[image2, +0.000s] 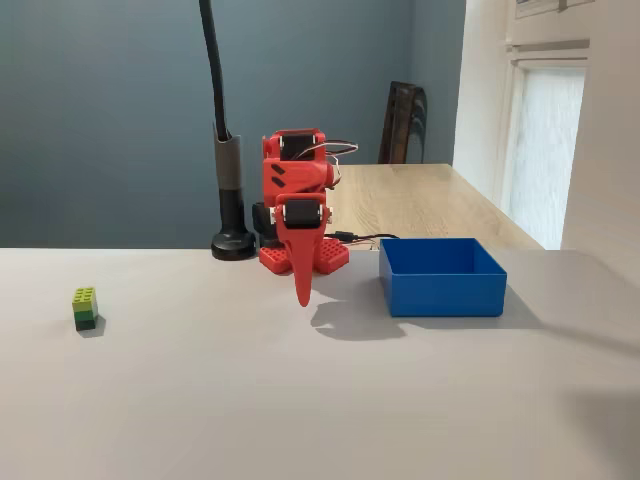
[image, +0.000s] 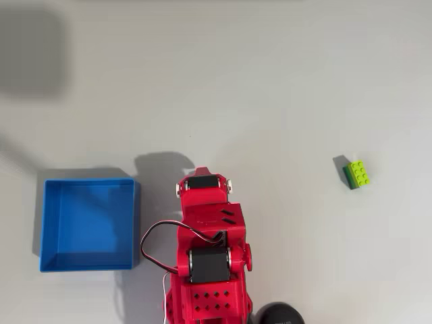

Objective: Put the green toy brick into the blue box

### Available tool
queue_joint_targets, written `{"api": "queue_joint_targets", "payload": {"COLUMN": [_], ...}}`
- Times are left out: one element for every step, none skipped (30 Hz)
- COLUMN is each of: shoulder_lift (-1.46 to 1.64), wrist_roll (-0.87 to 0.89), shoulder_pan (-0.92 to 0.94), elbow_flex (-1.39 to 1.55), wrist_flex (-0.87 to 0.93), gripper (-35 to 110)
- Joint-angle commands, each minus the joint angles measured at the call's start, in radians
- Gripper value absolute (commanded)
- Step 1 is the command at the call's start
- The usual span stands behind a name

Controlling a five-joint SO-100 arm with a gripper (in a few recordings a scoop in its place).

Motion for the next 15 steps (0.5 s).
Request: {"api": "queue_joint_targets", "payload": {"shoulder_lift": [0.012,0.011,0.009,0.009,0.008,0.006,0.006,0.005,0.002,-0.011,-0.034,-0.064,-0.101,-0.143,-0.184], "wrist_roll": [0.038,0.044,0.048,0.048,0.044,0.040,0.037,0.035,0.035,0.038,0.044,0.055,0.071,0.086,0.106], "shoulder_pan": [-0.012,-0.012,-0.012,-0.012,-0.012,-0.011,-0.008,-0.003,-0.002,0.002,0.003,0.003,0.005,0.008,0.014], "elbow_flex": [-0.038,-0.055,-0.072,-0.086,-0.098,-0.112,-0.126,-0.143,-0.160,-0.183,-0.210,-0.244,-0.281,-0.322,-0.362], "wrist_flex": [0.002,0.003,0.003,0.003,0.005,0.005,0.006,0.012,0.023,0.040,0.060,0.083,0.104,0.124,0.144], "gripper": [0,0,0,0,0,0,0,0,0,0,0,0,0,0,0]}}
